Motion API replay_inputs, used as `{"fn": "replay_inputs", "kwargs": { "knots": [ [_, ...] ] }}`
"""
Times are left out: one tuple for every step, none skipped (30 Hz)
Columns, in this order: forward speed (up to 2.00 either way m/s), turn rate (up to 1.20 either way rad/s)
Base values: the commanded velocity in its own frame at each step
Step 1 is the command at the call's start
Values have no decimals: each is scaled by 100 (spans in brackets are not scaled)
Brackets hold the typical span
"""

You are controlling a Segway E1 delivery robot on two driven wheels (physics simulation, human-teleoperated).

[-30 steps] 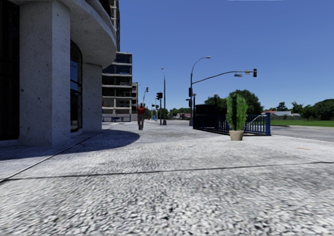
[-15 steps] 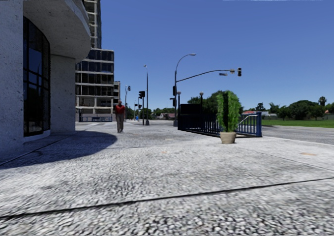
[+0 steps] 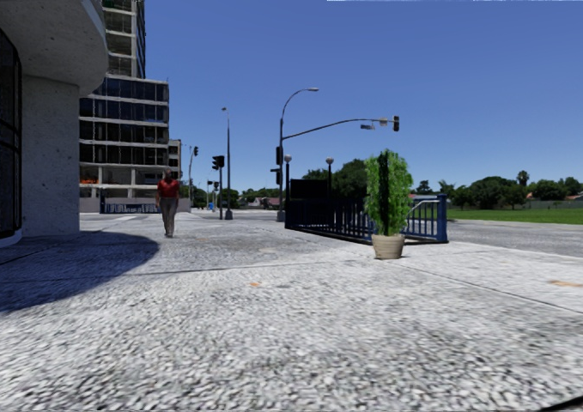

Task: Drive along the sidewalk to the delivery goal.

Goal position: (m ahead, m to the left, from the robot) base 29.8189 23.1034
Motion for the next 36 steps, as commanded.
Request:
{"fn": "replay_inputs", "kwargs": {
  "knots": [
    [200, -18],
    [200, 0],
    [200, 0],
    [200, 0],
    [200, 0],
    [200, 0],
    [200, 0],
    [200, 0],
    [200, 0],
    [200, 0],
    [200, 0],
    [200, 0],
    [200, 0],
    [200, 0],
    [200, 0],
    [200, 0],
    [200, 0],
    [200, 0],
    [200, 0],
    [200, 0],
    [200, 0],
    [200, 0],
    [200, 0],
    [200, 0],
    [200, 0],
    [200, 0],
    [200, 0],
    [200, 0],
    [200, 0],
    [200, 0],
    [200, 0],
    [200, 0],
    [200, 0],
    [200, 0],
    [200, 0],
    [200, 0]
  ]
}}
